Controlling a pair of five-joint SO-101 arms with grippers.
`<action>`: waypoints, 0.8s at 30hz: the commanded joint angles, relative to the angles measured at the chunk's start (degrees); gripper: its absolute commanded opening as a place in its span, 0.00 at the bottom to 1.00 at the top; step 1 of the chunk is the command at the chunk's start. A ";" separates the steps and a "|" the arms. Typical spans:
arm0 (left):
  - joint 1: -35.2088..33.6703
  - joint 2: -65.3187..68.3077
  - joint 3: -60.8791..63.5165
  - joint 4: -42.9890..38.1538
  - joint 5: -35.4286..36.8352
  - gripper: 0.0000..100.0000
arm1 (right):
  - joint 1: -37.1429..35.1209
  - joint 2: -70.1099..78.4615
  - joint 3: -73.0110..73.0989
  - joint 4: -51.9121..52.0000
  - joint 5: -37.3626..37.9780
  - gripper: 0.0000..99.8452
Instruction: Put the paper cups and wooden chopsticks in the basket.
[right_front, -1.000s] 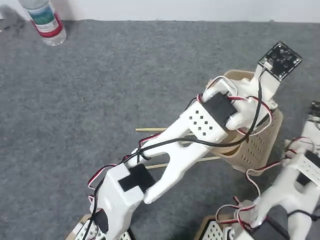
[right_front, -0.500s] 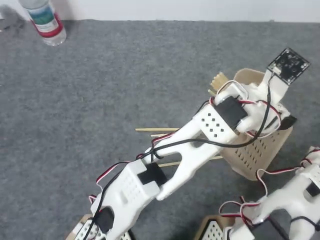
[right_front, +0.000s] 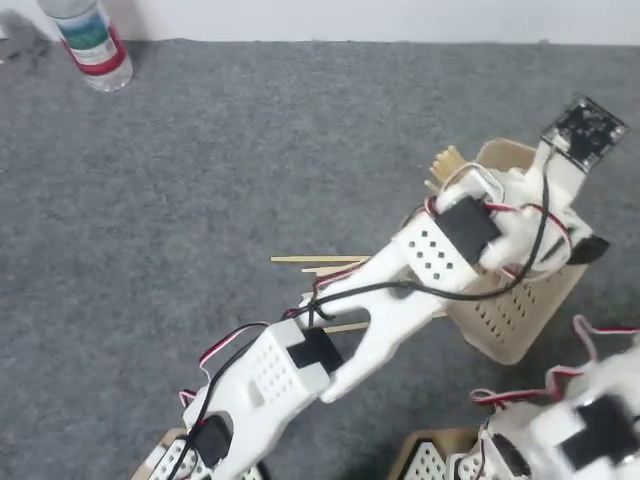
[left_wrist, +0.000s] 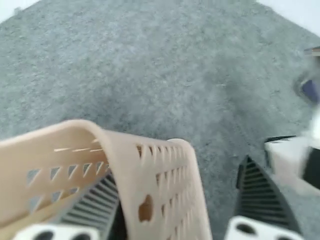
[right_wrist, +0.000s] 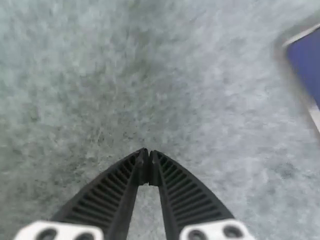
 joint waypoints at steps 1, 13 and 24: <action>1.67 -0.53 -3.74 2.20 0.79 0.30 | 0.40 5.85 -8.53 2.95 0.26 0.01; -2.64 -0.09 -4.70 5.80 0.88 0.30 | -6.73 -1.19 -20.92 19.30 -3.34 0.01; -3.16 6.86 -3.91 5.10 0.70 0.30 | -9.27 -14.20 -42.02 38.37 -3.34 0.01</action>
